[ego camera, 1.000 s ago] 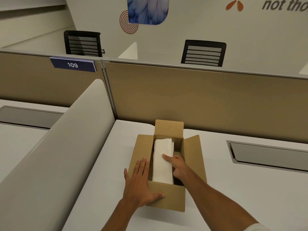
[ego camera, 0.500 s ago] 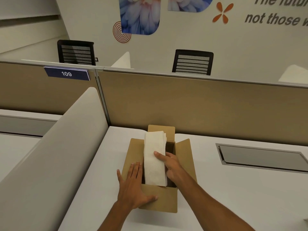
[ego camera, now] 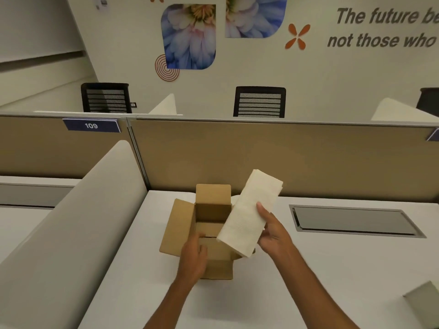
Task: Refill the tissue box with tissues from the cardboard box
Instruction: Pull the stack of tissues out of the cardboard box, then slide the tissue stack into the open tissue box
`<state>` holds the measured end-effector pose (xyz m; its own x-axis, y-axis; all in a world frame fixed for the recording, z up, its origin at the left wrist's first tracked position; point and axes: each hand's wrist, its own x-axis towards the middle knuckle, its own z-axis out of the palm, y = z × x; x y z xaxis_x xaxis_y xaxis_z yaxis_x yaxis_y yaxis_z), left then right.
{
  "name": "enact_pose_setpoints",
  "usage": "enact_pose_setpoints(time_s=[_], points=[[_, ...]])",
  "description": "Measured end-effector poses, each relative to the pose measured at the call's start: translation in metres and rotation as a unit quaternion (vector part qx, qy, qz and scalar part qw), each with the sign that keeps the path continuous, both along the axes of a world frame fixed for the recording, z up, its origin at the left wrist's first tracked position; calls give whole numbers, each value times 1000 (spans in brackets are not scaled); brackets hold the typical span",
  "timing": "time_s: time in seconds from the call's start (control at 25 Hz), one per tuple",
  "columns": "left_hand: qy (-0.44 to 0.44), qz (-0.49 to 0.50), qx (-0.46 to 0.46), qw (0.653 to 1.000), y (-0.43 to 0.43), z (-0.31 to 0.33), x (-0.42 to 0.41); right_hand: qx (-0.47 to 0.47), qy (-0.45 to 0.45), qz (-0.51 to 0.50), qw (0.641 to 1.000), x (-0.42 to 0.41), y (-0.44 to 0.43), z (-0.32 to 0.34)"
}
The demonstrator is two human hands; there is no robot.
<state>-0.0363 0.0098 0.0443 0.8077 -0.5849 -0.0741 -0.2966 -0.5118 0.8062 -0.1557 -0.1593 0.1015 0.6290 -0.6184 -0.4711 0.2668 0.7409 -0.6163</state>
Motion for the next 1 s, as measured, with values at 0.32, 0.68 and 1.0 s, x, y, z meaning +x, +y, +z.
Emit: enact_pose_setpoints(time_s=[0.32, 0.68, 1.0], points=[[534, 69, -239, 808, -71, 24, -138, 75, -28, -46, 996, -129, -19, -2], [429, 28, -179, 885, -119, 29, -299, 84, -63, -121, 987, -276, -54, -26], [449, 30, -136, 883, -114, 17, -352, 89, -9, -176, 980, -373, -71, -43]])
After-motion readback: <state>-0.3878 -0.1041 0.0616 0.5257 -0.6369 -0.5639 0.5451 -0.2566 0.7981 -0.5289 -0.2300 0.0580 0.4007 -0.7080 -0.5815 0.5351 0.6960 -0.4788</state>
